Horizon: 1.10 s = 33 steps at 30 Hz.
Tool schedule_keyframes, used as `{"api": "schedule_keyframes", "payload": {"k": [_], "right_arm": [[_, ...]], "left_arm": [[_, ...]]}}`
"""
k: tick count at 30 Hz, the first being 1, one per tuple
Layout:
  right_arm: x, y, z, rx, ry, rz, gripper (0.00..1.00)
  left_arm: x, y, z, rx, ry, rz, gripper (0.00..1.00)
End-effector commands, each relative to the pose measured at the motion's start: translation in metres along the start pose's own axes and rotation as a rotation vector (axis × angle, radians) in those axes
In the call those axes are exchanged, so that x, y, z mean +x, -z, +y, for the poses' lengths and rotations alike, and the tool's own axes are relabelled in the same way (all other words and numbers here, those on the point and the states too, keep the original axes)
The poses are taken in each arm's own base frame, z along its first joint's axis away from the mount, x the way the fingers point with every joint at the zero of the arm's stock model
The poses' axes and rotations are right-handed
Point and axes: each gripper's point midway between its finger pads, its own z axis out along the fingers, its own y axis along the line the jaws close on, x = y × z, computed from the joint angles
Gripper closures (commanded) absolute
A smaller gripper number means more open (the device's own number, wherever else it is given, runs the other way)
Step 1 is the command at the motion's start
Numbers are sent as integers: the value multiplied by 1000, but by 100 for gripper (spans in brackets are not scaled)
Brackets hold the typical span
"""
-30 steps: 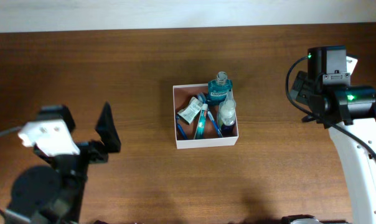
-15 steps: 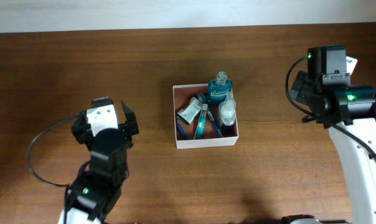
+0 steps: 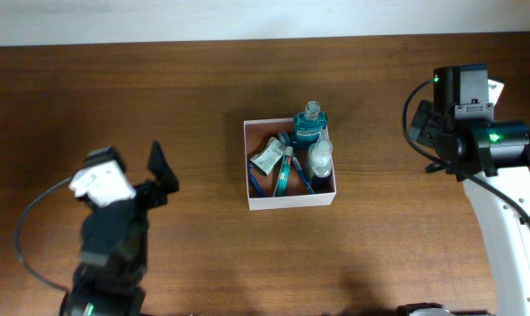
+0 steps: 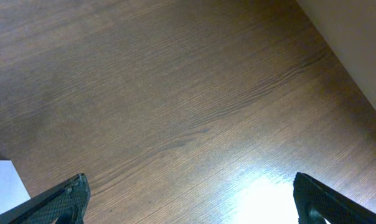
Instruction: Pack container
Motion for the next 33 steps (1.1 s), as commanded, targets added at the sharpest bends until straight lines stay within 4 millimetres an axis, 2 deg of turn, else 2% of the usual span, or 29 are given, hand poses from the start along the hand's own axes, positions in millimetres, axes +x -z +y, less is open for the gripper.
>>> {"api": "schedule_keyframes", "payload": {"k": [1,4,7,19,25,30,33], "right_arm": [[-5,2,-4,14,-10,-16,1],[-5,2,-4,14,-10,-16,1],[-5,2,-4,14,-10,-16,1],[-5,2,-4,14,-10,-15,1],[-5,2,-4,14,-10,-16,1],[-5,2,-4,14,-10,-15,1],[-5,2,-4,14,-10,-15,1]], "left_arm": [[-21,30,-13,132,42,-66,1],[-26,49,-10,149,51,-94,1],[-23,62,-7,162,51,-90,1],[27,92,19,108,85,70,1],[51,91,27,77,62,147,0],[85,78,33,48,45,218,1],[92,70,35,36,50,207,1]]}}
